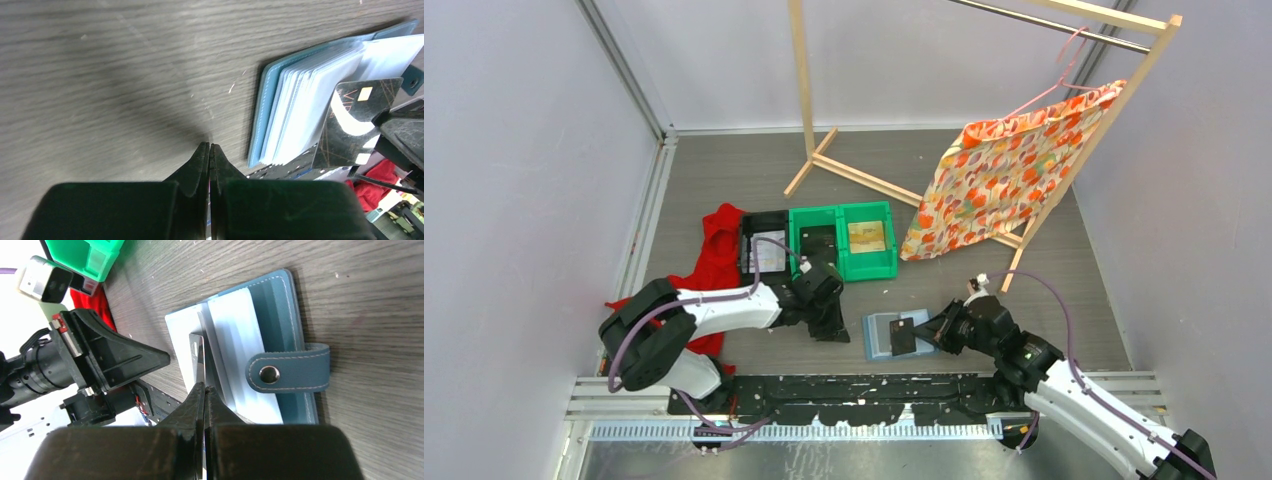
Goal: Take the credit cards out of the card holder
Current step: Remove the credit card from the card holder.
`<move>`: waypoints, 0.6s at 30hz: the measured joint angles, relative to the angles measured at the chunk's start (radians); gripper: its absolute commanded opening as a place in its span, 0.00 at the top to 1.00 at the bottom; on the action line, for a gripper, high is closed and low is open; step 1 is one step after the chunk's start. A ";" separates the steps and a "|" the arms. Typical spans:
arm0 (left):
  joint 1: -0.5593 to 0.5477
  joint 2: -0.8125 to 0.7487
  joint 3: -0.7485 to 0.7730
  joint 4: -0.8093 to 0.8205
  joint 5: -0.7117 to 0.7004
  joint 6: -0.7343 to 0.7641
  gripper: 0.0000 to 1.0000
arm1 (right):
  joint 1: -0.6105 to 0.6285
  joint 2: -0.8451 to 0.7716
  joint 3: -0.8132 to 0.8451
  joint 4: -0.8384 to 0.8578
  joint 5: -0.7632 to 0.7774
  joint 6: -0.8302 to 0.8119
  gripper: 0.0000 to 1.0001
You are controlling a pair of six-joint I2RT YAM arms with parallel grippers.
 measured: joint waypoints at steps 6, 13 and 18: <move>0.000 -0.128 0.011 -0.145 -0.034 0.039 1.00 | 0.000 -0.017 0.045 -0.089 -0.009 -0.028 0.99; 0.000 -0.322 0.091 -0.268 -0.063 0.085 0.90 | 0.000 0.007 0.132 -0.127 -0.029 -0.074 0.99; 0.002 -0.391 0.126 -0.307 -0.066 0.103 0.51 | 0.000 0.049 0.151 -0.113 -0.042 -0.086 0.99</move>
